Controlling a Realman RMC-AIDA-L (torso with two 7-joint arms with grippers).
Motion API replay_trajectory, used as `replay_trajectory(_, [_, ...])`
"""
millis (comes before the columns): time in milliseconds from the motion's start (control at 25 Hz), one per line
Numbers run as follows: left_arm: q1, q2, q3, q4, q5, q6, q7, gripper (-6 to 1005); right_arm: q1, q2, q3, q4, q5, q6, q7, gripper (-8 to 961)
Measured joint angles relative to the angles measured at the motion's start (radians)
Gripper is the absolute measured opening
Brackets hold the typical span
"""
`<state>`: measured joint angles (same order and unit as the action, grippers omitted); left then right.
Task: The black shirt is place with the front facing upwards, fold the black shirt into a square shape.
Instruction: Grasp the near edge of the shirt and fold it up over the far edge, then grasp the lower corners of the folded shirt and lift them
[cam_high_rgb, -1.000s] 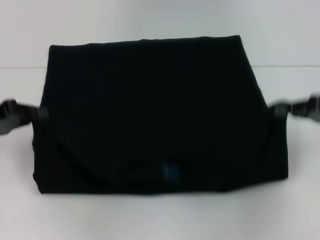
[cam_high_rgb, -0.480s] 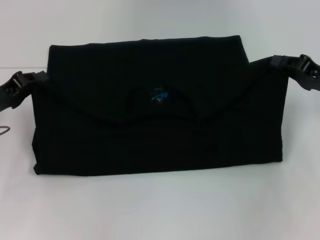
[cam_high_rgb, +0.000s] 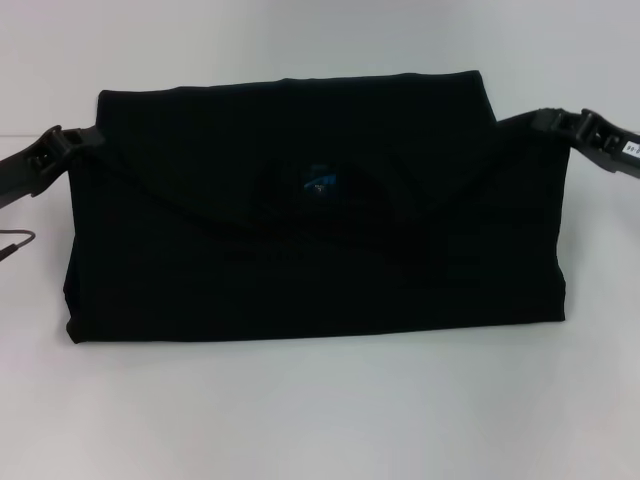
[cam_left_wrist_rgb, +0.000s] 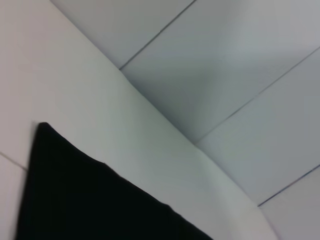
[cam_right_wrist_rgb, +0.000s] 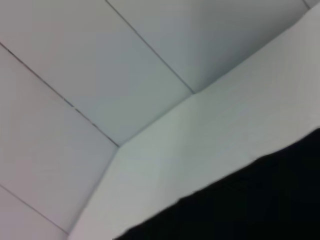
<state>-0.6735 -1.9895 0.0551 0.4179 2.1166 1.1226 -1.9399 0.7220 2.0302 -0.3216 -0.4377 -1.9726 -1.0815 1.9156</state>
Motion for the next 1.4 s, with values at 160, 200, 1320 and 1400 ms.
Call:
replay_trajectory(160, [-0.009,-0.016,0.004,-0.009,0.001,-0.053,0.047,39,0.005,0.016,-0.067,0.001,0.003,0.105,-0.001,34])
replay_trajectory(200, [-0.012,-0.025,0.008,-0.009,-0.001,-0.070,0.061,39,0.007,0.020,-0.080,0.001,0.004,0.134,-0.003,33])
replay_trajectory(1320, [0.138,0.078,0.293,0.075,0.015,0.301,-0.059,689,-0.078,-0.030,-0.252,-0.037,-0.057,-0.303,-0.415,688])
replay_trajectory(1400, [0.149,0.073,0.330,0.118,0.051,0.298,-0.083,689,-0.093,-0.016,-0.288,-0.037,-0.076,-0.338,-0.498,769])
